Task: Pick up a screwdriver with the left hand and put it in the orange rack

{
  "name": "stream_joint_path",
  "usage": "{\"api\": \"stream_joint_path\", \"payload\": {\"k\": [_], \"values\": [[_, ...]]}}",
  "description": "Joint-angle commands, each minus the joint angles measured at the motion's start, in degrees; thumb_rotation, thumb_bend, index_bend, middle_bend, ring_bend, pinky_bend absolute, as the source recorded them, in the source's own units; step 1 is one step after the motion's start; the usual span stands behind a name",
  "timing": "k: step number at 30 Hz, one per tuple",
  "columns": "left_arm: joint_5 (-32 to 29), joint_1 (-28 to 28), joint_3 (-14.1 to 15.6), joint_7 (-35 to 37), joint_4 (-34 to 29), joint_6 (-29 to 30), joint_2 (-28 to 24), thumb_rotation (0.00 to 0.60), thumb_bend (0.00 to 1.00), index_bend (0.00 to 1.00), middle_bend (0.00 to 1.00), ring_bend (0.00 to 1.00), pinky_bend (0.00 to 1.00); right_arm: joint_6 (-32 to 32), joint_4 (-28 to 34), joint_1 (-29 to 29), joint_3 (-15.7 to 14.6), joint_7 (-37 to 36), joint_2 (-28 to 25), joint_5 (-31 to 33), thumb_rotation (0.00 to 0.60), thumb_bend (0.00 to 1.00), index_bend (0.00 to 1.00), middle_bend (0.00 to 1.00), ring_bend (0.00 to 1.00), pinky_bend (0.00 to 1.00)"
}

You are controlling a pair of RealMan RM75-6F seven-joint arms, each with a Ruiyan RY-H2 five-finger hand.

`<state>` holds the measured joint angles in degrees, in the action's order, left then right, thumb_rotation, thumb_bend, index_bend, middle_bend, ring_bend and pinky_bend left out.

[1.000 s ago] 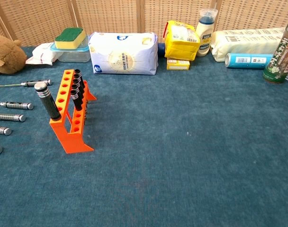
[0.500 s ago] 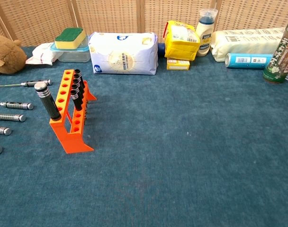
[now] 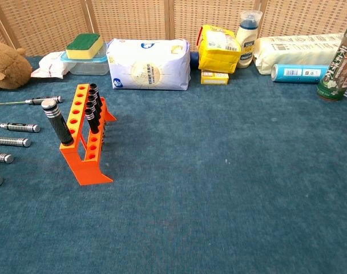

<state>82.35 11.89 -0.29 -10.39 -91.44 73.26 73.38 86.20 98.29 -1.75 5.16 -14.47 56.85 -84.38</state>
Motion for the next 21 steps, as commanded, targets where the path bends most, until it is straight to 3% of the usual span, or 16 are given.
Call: {"api": "stream_joint_path", "payload": {"k": [1,8,21], "values": [[-3.0,0.5,-1.1,-3.7,-0.6,-0.8,2.0,0.600,0.22,0.47,1.00,0.91,0.98,0.0,-0.1,0.0,0.1,-0.6,-0.2,0.1,0.600,0.01,0.04,0.02,0.02,0.00],[-6.8,0.6,-1.0,-9.4,-1.0,-1.8,3.8,0.600,0.24,0.47,1.00,0.91,0.98,0.1,0.0,0.2,0.1,-1.4,-0.6,0.0,0.600,0.01,0.04,0.02,0.02,0.00],[-9.7,1.7,-1.1,-11.7,1.1,-3.9,6.5,0.600,0.23,0.47,1.00,0.91,0.98,0.1,0.0,0.3,0.0,-2.0,-0.9,-0.2,0.600,0.01,0.04,0.02,0.02,0.00]]}}
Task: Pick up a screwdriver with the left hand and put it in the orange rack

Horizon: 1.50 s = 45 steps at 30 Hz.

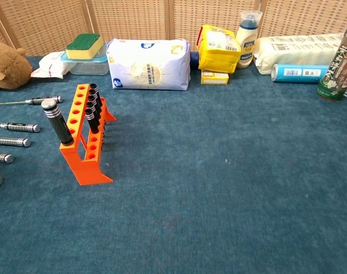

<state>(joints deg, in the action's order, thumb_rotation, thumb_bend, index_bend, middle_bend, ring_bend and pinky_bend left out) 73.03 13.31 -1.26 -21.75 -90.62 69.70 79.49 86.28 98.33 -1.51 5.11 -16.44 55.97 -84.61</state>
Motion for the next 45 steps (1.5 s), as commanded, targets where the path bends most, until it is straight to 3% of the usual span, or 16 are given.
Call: {"api": "stream_joint_path", "payload": {"k": [1,45], "values": [[-0.7,0.4,-0.2,-0.5,0.4,-0.6,0.6,0.600,0.23,0.47,1.00,0.91,0.98,0.0,0.0,0.0,0.0,-0.1,0.0,0.0,0.600,0.01,0.04,0.02,0.02,0.00],[-4.2,2.4,0.9,-7.0,3.4,-2.3,5.7,0.600,0.33,0.47,1.00,0.91,0.98,0.0,-0.3,0.2,0.1,-2.2,-0.7,0.1,0.600,0.01,0.04,0.02,0.02,0.00]]}}
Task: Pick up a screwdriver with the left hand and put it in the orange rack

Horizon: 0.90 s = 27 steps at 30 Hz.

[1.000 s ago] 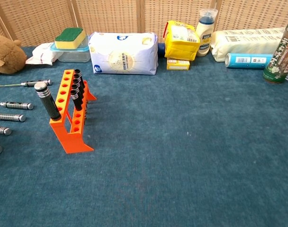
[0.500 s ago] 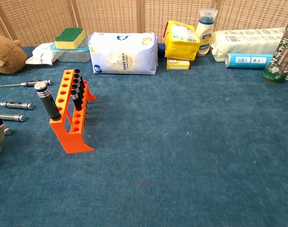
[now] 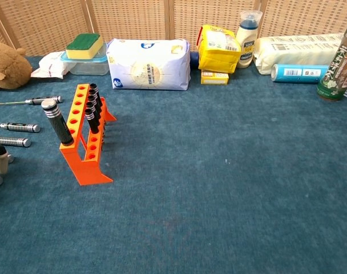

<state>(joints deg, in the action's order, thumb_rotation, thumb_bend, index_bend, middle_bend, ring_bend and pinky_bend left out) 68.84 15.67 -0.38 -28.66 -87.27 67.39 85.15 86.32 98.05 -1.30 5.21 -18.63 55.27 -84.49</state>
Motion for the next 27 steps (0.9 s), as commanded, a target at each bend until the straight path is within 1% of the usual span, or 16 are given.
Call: {"api": "stream_joint_path", "payload": {"k": [1,4,8,16,20,25,27], "values": [[0.0,0.0,0.1,-0.2,0.1,0.1,0.1,0.600,0.34,0.47,1.00,0.91,0.98,0.0,0.0,0.0,0.0,0.0,0.0,0.0,0.600,0.01,0.04,0.02,0.02,0.00],[-0.1,0.2,0.2,-0.7,0.0,0.1,0.4,0.600,0.34,0.48,1.00,0.91,0.98,-0.1,0.1,0.0,-0.1,0.0,0.0,-0.1,0.600,0.01,0.04,0.02,0.02,0.00],[-0.1,0.3,0.1,-1.2,-0.2,0.3,0.6,0.600,0.36,0.53,1.00,0.91,0.98,-0.1,0.1,0.0,-0.1,0.1,-0.1,-0.2,0.600,0.01,0.04,0.02,0.02,0.00],[-0.5,0.3,0.2,-2.1,-0.2,0.6,0.8,0.600,0.38,0.57,1.00,0.91,0.98,-0.2,0.1,0.0,-0.2,0.0,-0.1,-0.2,0.600,0.01,0.04,0.02,0.02,0.00],[-0.8,0.3,0.3,-2.3,-0.4,0.7,0.7,0.600,0.38,0.57,1.00,0.91,0.98,-0.1,0.2,0.0,-0.2,-0.1,-0.1,-0.3,0.600,0.01,0.04,0.02,0.02,0.00],[0.0,-0.2,0.4,-1.3,-3.1,1.8,-1.2,0.600,0.38,0.57,1.00,0.91,0.98,-0.2,0.1,0.0,-0.2,-0.3,-0.2,-0.3,0.600,0.01,0.04,0.02,0.02,0.00],[1.4,-0.8,0.6,0.3,-6.9,3.2,-3.9,0.600,0.38,0.57,1.00,0.91,0.98,-0.3,0.1,-0.1,-0.2,-0.2,-0.1,-0.3,0.600,0.01,0.04,0.02,0.02,0.00]]}}
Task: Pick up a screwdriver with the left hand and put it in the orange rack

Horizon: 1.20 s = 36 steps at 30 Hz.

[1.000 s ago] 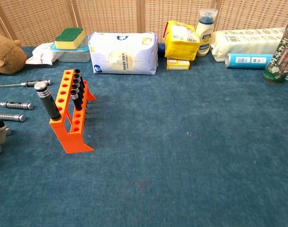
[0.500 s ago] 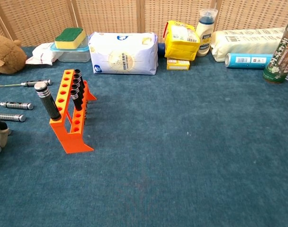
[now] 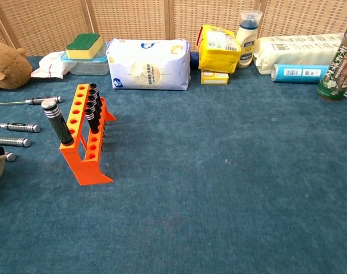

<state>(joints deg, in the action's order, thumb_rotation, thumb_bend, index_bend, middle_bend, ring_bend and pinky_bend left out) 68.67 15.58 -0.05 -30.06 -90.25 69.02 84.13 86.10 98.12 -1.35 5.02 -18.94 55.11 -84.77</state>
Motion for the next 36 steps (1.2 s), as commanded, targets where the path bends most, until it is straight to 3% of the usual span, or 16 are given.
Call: {"api": "stream_joint_path", "payload": {"k": [1,5,18,31,36], "values": [[2.1,-0.9,0.5,2.1,-5.3,2.0,-4.1,0.600,0.38,0.57,1.00,0.91,0.98,-0.1,0.0,0.0,-0.1,0.2,0.1,0.0,0.600,0.01,0.04,0.02,0.02,0.00],[5.2,-1.5,1.0,7.0,-11.7,3.0,-10.8,0.600,0.39,0.57,1.00,0.91,0.98,-0.3,0.1,-0.1,-0.1,0.5,0.1,-0.1,0.600,0.01,0.04,0.02,0.02,0.00],[9.0,-0.8,-1.0,22.1,-21.6,1.9,-23.9,0.600,0.39,0.57,1.00,0.91,0.98,-0.9,0.2,-0.4,-0.3,1.9,0.6,0.2,0.600,0.01,0.04,0.02,0.02,0.00],[16.6,2.2,-2.1,45.8,-23.2,-3.2,-36.6,0.600,0.39,0.57,1.00,0.91,0.98,-1.8,0.0,-0.8,-0.1,3.5,1.2,1.3,0.600,0.01,0.04,0.02,0.02,0.00],[18.4,3.0,-2.3,50.3,-23.4,-3.8,-39.4,0.600,0.39,0.57,1.00,0.91,0.98,-2.1,0.0,-1.0,0.1,4.4,1.5,1.9,0.600,0.01,0.04,0.02,0.02,0.00]]}}
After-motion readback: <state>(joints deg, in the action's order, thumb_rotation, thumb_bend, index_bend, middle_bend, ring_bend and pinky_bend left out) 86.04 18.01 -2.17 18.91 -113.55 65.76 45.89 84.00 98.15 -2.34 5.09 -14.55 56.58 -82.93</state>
